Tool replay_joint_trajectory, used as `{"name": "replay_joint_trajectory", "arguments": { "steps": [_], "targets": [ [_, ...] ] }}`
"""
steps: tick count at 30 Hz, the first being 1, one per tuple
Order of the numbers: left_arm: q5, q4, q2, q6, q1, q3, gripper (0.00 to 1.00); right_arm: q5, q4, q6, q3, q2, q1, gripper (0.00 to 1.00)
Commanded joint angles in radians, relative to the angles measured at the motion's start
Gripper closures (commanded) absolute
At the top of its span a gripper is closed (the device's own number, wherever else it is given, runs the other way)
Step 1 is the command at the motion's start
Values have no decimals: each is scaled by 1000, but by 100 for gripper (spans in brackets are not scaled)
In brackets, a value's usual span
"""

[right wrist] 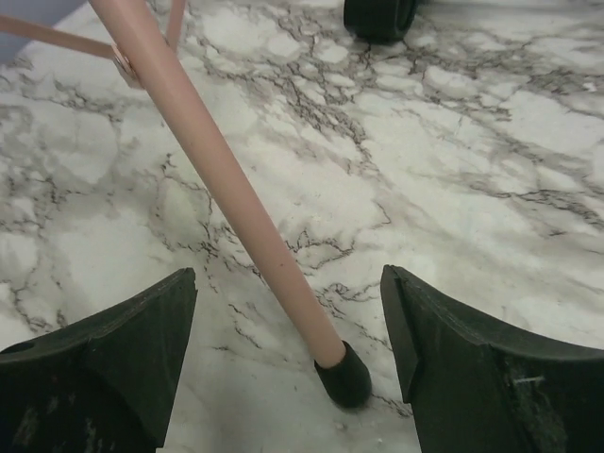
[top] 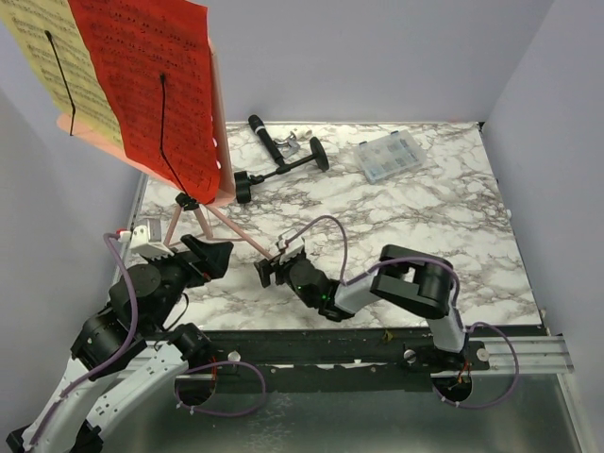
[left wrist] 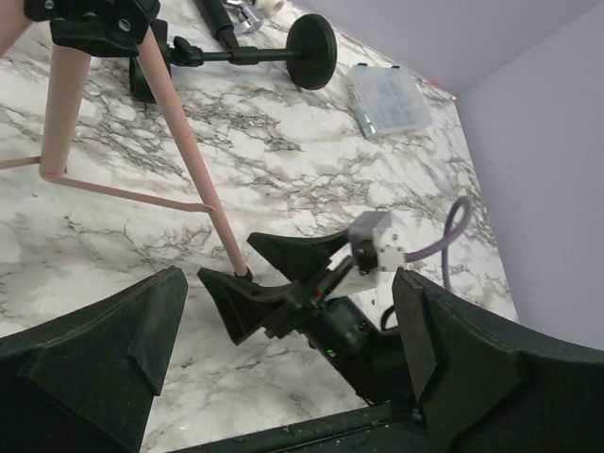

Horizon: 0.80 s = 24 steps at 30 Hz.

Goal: Set up the instrument practice props

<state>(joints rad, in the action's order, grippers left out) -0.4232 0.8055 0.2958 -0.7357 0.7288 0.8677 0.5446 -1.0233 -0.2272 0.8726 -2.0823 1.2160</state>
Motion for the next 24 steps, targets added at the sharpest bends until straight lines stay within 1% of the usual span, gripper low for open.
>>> {"name": "replay_joint_trajectory", "arguments": {
  "steps": [1,4,10,12,14,16,18,21,24],
  "targets": [
    [48,-92,2,-13,5,-56,1,-56,-85,19,-131,128,-4,15],
    [71,-131,20,-14,5,-86,1,-74,-112,38,-205,167,-18,15],
    [131,-168,61,-4,5,-119,1,-71,-152,0,-355,228,-38,15],
    [131,-175,60,2,5,-124,1,-61,-122,-37,-384,254,-49,15],
    [134,-185,59,16,6,-136,1,-62,-140,-81,-431,269,-66,16],
    [142,-194,65,40,4,-138,1,-75,-184,-108,-482,277,-93,16],
    [151,-194,76,67,5,-126,1,-90,-162,-137,-513,302,-132,15],
    [168,-197,108,133,4,-102,1,-153,-101,-235,-548,341,-213,16],
    [182,-197,139,219,4,-85,1,-224,-128,-312,-587,327,-302,16]
  ]
}}
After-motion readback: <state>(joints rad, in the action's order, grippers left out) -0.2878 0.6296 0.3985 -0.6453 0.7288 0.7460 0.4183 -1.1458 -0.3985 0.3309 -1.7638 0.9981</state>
